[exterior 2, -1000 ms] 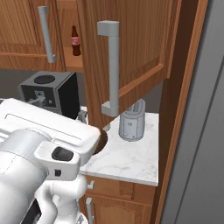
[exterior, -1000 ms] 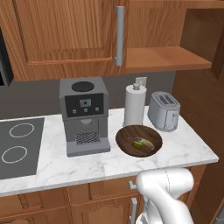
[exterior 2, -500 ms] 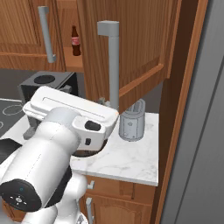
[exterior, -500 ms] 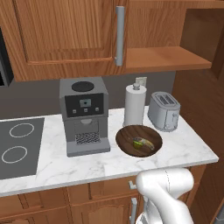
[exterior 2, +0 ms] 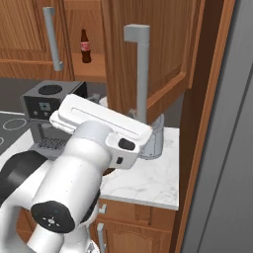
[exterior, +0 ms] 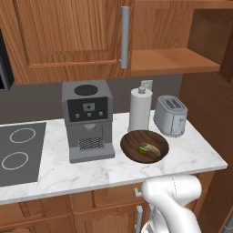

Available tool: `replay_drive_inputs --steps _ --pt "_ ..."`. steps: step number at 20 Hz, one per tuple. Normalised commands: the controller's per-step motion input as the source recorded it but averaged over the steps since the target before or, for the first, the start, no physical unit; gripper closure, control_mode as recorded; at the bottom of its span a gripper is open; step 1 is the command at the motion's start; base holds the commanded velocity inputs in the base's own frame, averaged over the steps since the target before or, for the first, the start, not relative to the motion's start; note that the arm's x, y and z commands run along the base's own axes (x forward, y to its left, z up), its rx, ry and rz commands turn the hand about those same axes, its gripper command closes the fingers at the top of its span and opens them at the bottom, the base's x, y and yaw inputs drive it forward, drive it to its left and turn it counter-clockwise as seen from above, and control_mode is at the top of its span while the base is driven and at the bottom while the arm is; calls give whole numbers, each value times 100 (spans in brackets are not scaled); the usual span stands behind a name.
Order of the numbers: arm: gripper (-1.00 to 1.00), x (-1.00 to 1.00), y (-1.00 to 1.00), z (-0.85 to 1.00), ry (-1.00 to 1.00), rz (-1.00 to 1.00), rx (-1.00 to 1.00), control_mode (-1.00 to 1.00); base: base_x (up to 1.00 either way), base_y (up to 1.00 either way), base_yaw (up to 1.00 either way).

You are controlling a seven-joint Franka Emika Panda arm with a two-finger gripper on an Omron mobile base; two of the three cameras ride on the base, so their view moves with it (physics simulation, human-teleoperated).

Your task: Open the cabinet. Pick the kiwi and banana from the cabinet and place them into the bowl. Then close the cabinet.

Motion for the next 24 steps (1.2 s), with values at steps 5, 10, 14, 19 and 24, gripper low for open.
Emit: replay_drive_inputs --steps 5,10,14,19,24 --pt "-100 89 -15 -29 0 8 9 -100 0 0 0" --pt "-100 100 73 -81 0 11 0 -100 0 0 0" --pt "-100 100 100 -92 -2 10 0 -100 0 0 0" --pt "-100 100 91 -74 -6 9 1 -100 0 0 0" --pt "-100 100 30 -39 -9 3 7 -100 0 0 0"
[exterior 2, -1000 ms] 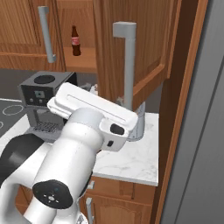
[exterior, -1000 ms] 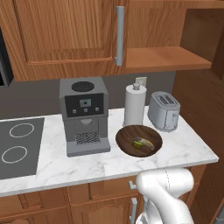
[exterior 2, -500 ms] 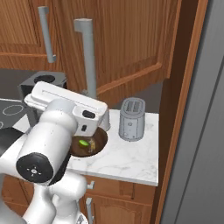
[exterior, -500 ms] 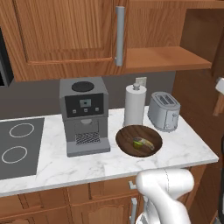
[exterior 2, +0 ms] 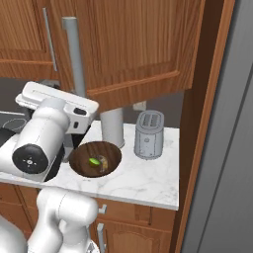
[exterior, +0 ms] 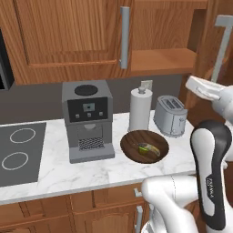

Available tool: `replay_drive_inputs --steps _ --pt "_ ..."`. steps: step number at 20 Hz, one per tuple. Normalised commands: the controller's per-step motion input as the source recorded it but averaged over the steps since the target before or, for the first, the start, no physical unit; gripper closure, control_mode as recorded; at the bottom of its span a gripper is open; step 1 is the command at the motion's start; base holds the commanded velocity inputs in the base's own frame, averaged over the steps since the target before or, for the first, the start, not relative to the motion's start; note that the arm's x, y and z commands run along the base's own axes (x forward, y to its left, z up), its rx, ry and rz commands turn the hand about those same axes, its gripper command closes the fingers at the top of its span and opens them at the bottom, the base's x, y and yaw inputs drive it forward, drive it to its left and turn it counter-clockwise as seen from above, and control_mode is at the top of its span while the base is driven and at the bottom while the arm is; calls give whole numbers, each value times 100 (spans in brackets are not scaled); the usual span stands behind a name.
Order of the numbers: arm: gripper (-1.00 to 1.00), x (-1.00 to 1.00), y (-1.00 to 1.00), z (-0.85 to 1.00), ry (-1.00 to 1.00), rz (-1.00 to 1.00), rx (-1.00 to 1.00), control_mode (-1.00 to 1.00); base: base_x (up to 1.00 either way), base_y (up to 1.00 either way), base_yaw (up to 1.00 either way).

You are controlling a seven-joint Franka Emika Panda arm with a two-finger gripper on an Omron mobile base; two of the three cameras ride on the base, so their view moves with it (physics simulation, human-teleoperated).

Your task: Open the cabinet. Pick the kiwi and banana from the cabinet and place them into the bowl. Then close the cabinet.

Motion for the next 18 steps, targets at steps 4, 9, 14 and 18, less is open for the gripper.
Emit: replay_drive_inputs --steps 4,9,14,18 --pt "-100 100 0 -23 -3 0 12 -100 0 0 0" --pt "-100 100 -1 -26 0 0 12 -100 0 0 0" --pt "-100 100 0 -32 2 0 1 -100 0 0 0" --pt "-100 100 -3 -34 8 0 1 -100 0 0 0"
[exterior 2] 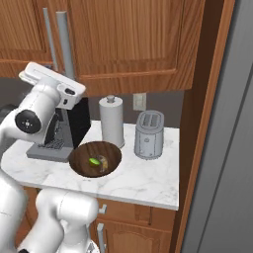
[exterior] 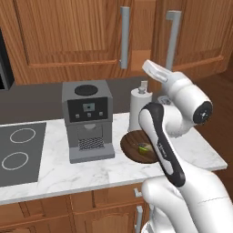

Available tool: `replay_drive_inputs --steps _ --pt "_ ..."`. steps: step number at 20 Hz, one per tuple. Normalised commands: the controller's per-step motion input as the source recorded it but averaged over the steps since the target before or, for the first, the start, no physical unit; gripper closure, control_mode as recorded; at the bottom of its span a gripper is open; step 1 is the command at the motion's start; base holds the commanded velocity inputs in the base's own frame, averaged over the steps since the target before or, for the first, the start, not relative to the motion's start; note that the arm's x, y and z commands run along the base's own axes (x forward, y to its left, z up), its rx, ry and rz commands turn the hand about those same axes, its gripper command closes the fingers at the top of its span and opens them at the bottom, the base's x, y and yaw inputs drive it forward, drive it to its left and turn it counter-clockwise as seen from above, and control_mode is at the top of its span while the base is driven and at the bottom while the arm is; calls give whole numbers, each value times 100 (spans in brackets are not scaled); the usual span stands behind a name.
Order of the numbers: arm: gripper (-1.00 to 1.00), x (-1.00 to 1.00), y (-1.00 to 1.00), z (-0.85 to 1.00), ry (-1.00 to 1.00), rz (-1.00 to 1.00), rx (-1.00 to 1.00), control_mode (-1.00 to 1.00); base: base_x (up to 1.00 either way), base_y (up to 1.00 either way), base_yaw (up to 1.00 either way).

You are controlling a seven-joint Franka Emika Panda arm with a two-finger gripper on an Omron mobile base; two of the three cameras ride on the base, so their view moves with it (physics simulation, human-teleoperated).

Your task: Open the cabinet. Pick the kiwi and banana from the cabinet and place them into the bowl. Then close the cabinet.

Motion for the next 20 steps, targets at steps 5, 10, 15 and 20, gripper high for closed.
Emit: replay_drive_inputs --steps 5,10,15,20 --pt "-100 100 -22 -37 16 0 9 -100 0 0 0" --pt "-100 100 -19 -45 17 0 12 -100 0 0 0" --pt "-100 100 -20 -53 18 1 13 -100 0 0 0" --pt "-100 100 -32 -56 15 7 18 -100 0 0 0"
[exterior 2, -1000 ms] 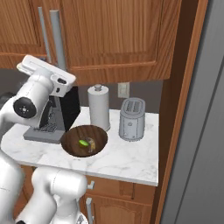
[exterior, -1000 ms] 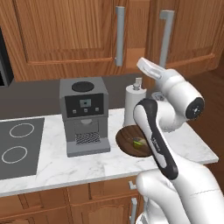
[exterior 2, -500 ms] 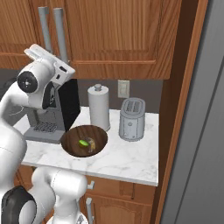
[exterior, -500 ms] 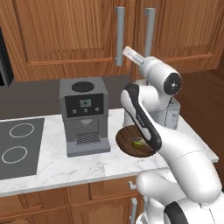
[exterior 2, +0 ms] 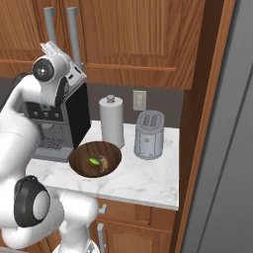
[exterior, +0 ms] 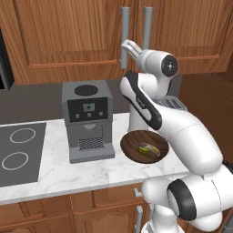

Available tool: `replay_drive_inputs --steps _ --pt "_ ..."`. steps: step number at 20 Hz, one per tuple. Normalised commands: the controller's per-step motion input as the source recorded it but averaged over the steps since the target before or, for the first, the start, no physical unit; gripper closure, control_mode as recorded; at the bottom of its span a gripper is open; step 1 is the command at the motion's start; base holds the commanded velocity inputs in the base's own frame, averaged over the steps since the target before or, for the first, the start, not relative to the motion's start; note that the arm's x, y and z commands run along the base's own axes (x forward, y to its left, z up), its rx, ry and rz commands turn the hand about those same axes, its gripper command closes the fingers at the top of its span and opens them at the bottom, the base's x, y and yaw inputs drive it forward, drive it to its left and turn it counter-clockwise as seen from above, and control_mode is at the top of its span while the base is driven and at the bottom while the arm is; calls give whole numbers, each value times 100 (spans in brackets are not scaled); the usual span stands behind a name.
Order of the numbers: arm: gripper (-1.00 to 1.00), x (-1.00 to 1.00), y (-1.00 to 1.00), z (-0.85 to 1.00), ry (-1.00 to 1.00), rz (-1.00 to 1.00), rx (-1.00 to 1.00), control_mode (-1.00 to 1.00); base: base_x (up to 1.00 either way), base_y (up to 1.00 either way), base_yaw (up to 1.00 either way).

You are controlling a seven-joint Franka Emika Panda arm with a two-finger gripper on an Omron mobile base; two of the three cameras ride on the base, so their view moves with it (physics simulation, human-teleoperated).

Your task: Open the cabinet. Pick the kiwi and banana from the cabinet and place them into the bowl. Then close the cabinet.

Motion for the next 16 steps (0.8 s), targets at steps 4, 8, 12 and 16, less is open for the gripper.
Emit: replay_drive_inputs --steps 4,8,12,16 --pt "-100 100 -42 -59 12 14 22 -100 0 0 0" --pt "-100 100 -34 -65 11 9 8 -100 0 0 0" --pt "-100 100 -2 -89 0 0 0 -100 0 0 0" --pt "-100 100 0 -94 0 0 -4 -100 0 0 0"
